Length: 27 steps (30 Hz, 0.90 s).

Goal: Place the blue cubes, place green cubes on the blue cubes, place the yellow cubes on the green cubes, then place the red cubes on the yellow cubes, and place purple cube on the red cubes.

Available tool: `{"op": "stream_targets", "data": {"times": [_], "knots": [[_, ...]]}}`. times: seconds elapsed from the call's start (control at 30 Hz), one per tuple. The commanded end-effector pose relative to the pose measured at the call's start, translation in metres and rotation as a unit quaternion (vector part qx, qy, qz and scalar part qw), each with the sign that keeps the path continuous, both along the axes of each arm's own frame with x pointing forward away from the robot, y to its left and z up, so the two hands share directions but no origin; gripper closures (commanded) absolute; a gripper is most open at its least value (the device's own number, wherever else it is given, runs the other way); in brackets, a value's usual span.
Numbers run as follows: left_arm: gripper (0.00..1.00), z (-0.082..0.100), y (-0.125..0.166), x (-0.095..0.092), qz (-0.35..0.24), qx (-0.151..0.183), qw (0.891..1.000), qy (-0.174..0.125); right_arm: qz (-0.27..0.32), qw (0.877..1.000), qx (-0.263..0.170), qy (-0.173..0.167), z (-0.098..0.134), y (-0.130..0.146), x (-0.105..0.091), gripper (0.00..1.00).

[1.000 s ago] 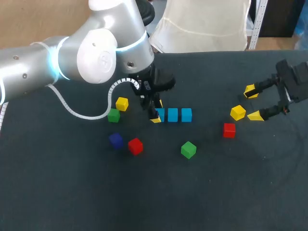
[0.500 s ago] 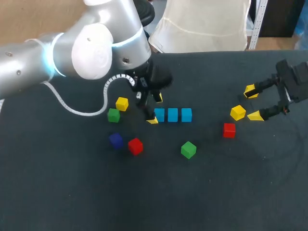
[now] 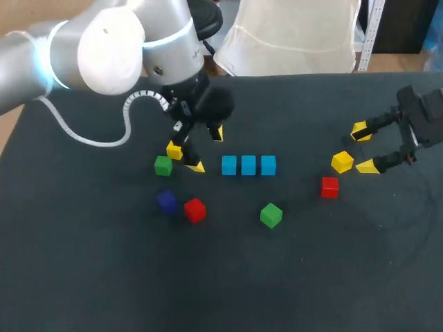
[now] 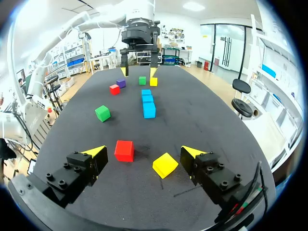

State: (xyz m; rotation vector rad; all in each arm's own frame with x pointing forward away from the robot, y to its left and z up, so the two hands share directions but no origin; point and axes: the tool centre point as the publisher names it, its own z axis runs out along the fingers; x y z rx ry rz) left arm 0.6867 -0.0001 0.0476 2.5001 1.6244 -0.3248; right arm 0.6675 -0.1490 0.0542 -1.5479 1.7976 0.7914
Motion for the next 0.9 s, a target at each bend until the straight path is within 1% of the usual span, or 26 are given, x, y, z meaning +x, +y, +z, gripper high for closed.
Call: {"op": "stream_targets", "data": {"times": [0.03, 0.07, 0.1, 0.13, 0.23, 0.27, 0.33, 0.43, 0.67, 0.87, 0.9], "knots": [[0.00, -0.010, 0.014, -0.005, -0.013, -0.013, 1.000, 0.002, 0.001, 1.000, 0.001, 0.000, 0.000, 0.000, 0.001, 0.00], [0.00, -0.011, 0.017, -0.007, -0.023, -0.028, 0.999, 0.004, 0.001, 1.000, 0.001, 0.000, 0.000, 0.000, 0.001, 0.00], [0.00, -0.012, 0.019, -0.010, -0.033, -0.018, 0.999, 0.002, 0.001, 1.000, 0.001, 0.000, 0.000, 0.000, 0.001, 0.00], [0.00, -0.012, 0.020, -0.012, -0.036, -0.018, 0.999, 0.002, 0.001, 1.000, 0.001, 0.000, 0.000, 0.000, 0.001, 0.00], [0.00, -0.016, 0.028, -0.018, -0.054, -0.064, 0.996, -0.003, 0.001, 1.000, 0.001, 0.000, 0.000, 0.000, 0.001, 0.00], [0.00, -0.018, 0.032, -0.019, -0.058, -0.088, 0.994, -0.004, 0.001, 1.000, 0.001, 0.000, 0.000, 0.000, 0.001, 0.00], [0.00, -0.022, 0.037, -0.021, -0.060, -0.098, 0.993, -0.003, 0.001, 1.000, 0.001, 0.000, 0.000, 0.000, 0.001, 0.00], [0.00, -0.023, 0.044, -0.023, -0.049, -0.123, 0.991, -0.008, 0.001, 1.000, 0.001, 0.000, 0.000, 0.000, 0.001, 0.00], [0.00, -0.017, 0.065, -0.025, -0.019, -0.122, 0.992, -0.019, 0.001, 1.000, 0.001, 0.000, 0.000, 0.000, 0.001, 0.00], [0.00, -0.005, 0.085, -0.028, 0.003, -0.122, 0.992, -0.031, 0.001, 1.000, 0.001, 0.000, 0.000, 0.000, 0.001, 0.00], [0.00, -0.004, 0.089, -0.029, 0.011, -0.117, 0.993, -0.031, 0.001, 1.000, 0.001, 0.000, 0.000, 0.000, 0.001, 0.00]]}}
